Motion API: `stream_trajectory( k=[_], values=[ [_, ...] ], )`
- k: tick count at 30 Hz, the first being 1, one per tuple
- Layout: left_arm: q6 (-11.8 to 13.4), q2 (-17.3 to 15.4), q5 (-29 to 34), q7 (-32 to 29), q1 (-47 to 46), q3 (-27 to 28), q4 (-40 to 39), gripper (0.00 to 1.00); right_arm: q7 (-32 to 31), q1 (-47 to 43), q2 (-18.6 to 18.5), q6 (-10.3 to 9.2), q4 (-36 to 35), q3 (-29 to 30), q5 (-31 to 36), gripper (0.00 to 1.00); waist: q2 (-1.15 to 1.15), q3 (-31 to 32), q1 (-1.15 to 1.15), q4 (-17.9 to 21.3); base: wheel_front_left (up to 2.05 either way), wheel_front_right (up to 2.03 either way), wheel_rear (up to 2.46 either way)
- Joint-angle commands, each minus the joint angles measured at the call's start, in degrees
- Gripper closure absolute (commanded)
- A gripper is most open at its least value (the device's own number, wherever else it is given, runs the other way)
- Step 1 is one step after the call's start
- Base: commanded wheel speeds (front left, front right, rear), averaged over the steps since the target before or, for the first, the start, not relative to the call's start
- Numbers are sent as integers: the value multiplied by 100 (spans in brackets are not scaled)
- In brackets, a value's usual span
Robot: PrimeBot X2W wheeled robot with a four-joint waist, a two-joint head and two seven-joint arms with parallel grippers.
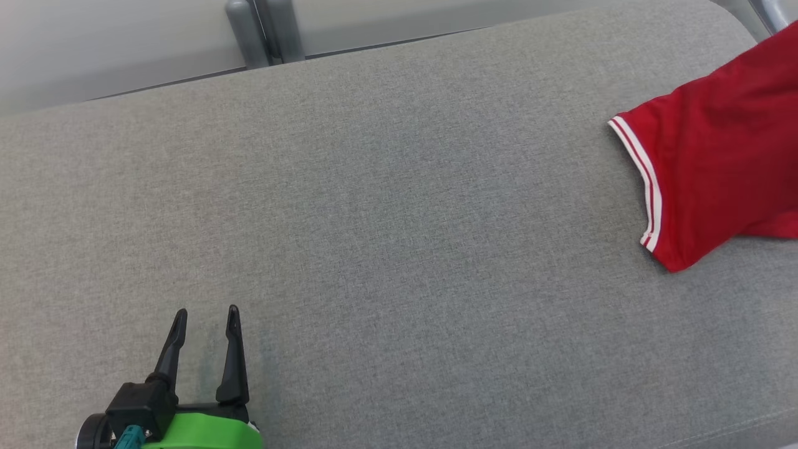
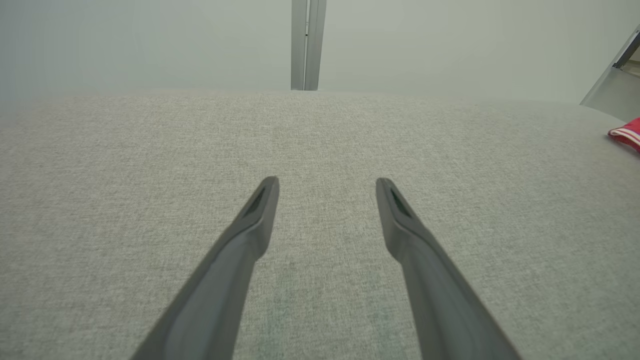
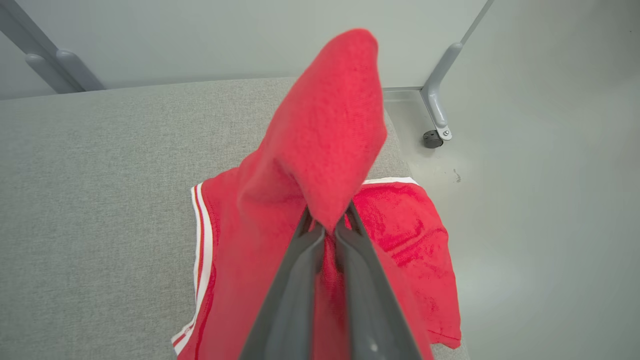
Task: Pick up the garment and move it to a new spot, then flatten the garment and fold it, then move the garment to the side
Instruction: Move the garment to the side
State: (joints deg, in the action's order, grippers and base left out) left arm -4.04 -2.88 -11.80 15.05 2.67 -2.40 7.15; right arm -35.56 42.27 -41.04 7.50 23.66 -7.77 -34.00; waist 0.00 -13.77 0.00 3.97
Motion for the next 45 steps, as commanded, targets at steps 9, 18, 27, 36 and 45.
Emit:
stream_trajectory(
  k=[9,18,27,36,45],
  values=[
    [-45,-10,88,14,-52,94,-26,0,511,25,-6,-1,483,956,1631,0,0,-134,0,-81,0,0,0],
    [-3,-10,41,15,64,264,-105,0,1342,-388,434,-1,-559,957,1748,0,0,21,0,30,0,0,0],
    [326,-9,-107,14,304,508,-327,0,3077,-1724,1197,-1,-1535,787,1732,0,0,661,0,-9,0,0,0],
    [534,-10,-14,14,687,870,-224,0,4755,-3582,2310,-1,-1385,749,2221,0,0,1293,0,-244,0,0,0],
    [509,-10,-109,14,796,1209,-41,0,5072,-4264,3049,-1,-1054,210,2584,0,0,1513,0,-388,0,0,0]
  ],
)
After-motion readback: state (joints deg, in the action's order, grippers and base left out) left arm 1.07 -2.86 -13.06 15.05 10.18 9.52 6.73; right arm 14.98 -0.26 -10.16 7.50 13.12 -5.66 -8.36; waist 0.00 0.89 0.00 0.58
